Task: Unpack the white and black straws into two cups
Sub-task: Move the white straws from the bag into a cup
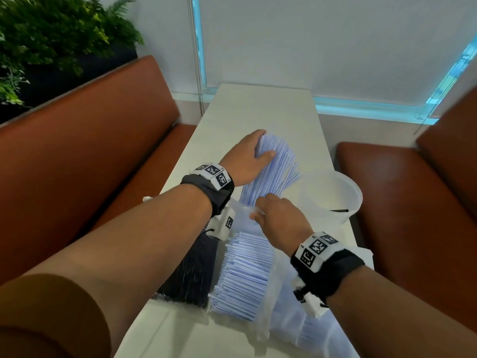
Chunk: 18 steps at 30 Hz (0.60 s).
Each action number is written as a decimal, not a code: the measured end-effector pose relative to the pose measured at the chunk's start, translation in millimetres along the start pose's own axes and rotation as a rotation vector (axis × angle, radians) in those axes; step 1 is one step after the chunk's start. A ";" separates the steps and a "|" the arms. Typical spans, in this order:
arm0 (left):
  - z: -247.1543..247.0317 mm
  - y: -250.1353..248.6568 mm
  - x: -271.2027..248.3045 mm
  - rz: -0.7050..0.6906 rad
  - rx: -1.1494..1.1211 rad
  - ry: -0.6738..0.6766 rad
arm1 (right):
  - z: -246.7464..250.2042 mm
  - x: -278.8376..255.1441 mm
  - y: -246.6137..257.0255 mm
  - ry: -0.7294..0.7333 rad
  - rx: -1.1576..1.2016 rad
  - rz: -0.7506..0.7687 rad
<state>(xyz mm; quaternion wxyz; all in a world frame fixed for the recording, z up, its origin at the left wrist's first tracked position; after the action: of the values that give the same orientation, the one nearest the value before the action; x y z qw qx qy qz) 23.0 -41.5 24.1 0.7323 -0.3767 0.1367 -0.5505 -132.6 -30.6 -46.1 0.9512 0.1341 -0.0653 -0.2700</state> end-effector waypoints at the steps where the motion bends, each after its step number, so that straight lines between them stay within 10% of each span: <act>1: -1.9 -1.0 0.6 -0.011 0.010 0.021 | 0.4 -0.2 0.4 0.001 -0.002 0.001; 6: 16.3 -26.6 8.4 -0.130 -0.067 -0.115 | 1.2 -0.5 1.5 0.012 -0.005 0.007; 11: -2.9 -49.7 4.1 -0.230 0.204 0.231 | 2.1 -1.1 0.5 0.027 0.013 0.003; 18: -26.1 -61.0 -11.2 -0.417 0.437 0.104 | -0.8 1.6 1.2 0.033 0.013 -0.003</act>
<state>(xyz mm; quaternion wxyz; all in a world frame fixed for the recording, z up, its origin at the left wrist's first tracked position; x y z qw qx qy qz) -40.0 -48.5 46.8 0.6594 -0.2017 -0.0278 -0.7237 -130.6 -30.3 -46.4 0.9509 0.1450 -0.0511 -0.2686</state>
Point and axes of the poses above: each hand's wrist, its own x-axis towards the middle knuckle, its own z-axis out of the back of the hand, y = z × x, the point moved 4 cm from there along x, towards the middle knuckle, and after that the axes turned 1 degree about z, right-handed, at the moved point
